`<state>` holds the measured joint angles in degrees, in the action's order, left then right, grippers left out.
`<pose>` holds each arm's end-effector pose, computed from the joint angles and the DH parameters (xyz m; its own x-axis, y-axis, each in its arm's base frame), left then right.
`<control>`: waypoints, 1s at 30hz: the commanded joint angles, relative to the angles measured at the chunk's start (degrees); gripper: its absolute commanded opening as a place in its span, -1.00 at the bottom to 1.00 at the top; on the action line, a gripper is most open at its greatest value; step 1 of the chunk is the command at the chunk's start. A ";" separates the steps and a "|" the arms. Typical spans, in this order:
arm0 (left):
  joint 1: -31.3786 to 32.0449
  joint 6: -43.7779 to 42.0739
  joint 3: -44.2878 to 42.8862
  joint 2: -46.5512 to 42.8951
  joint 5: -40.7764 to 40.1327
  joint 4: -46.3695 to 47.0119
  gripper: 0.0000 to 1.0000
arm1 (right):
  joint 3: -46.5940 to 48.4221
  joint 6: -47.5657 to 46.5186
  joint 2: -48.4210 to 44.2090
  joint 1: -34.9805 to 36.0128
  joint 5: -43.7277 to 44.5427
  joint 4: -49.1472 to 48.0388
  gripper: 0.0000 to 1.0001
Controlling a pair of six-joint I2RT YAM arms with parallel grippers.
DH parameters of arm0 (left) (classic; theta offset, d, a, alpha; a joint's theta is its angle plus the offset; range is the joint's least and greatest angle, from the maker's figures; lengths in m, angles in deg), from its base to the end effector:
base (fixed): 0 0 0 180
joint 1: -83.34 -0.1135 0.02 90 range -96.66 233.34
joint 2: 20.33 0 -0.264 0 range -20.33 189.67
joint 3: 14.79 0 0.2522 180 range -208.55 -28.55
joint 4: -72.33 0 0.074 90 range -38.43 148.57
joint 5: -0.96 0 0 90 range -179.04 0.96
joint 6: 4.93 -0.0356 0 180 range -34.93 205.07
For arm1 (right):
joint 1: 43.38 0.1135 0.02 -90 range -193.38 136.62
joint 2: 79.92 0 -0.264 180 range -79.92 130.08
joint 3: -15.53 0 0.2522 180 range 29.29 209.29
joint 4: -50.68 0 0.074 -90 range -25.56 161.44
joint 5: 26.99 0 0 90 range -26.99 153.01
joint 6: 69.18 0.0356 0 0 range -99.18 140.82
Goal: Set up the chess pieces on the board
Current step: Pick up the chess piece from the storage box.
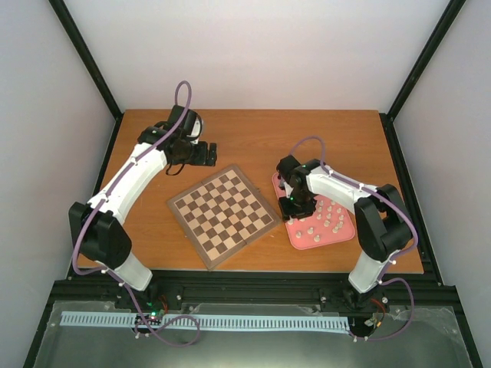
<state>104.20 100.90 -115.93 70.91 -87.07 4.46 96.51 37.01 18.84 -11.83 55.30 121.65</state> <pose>0.3101 -0.1195 0.3279 -0.8639 0.0374 -0.5023 0.1427 0.9746 -0.1727 0.2555 0.1625 0.1882 -0.9635 -0.2673 0.0164 -0.2628 0.9554 0.1349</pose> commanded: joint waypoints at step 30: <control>-0.12 -0.28 -0.78 0.39 0.29 -0.85 0.99 | 0.98 1.41 3.69 0.24 2.93 0.03 -0.88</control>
<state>104.20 100.88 -115.93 71.39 -87.09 4.46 95.98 38.25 21.51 -11.83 57.40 120.56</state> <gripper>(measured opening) 0.997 0.107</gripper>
